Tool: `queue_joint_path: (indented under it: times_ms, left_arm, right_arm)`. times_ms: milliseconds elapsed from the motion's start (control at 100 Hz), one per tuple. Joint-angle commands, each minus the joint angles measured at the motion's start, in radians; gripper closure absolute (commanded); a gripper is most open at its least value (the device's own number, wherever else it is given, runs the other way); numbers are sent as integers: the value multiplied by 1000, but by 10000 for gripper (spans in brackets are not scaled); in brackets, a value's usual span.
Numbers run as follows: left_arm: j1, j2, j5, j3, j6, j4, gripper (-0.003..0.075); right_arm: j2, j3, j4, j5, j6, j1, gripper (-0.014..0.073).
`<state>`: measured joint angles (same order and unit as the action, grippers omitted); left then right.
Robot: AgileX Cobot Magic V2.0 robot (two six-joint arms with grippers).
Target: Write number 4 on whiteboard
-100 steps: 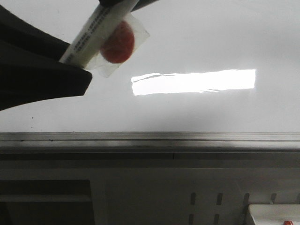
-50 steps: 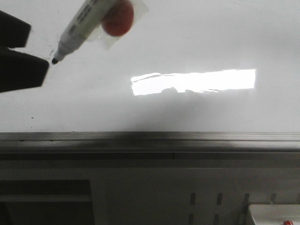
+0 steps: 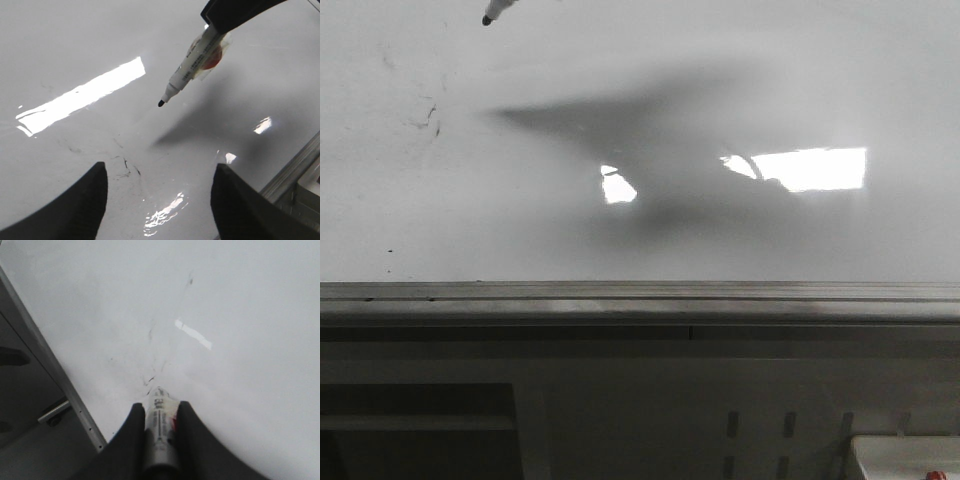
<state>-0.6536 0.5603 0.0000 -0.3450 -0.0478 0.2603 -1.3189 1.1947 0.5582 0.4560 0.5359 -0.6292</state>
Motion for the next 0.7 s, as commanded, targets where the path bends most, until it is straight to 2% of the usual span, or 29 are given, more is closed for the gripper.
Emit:
queue_joint_path:
  times_ms: [0,270,480,690]
  left_arm:
    - [9,-1,-65,-29,-10,-14,314]
    - [9,-1,-65,-29,-10,-14,314]
    - [9,-1,-65,-29,-10,-14,314]
    - [9,-1,-65,-29,-10,-14,314]
  right_arm:
    - [1,43,-2,-88,3,16,657]
    - [-56,37,-4,-77,5,28,657]
    - [-67,-47,50,-65,5,26,657]
    - [-53,-95,50,-87,5,22,657]
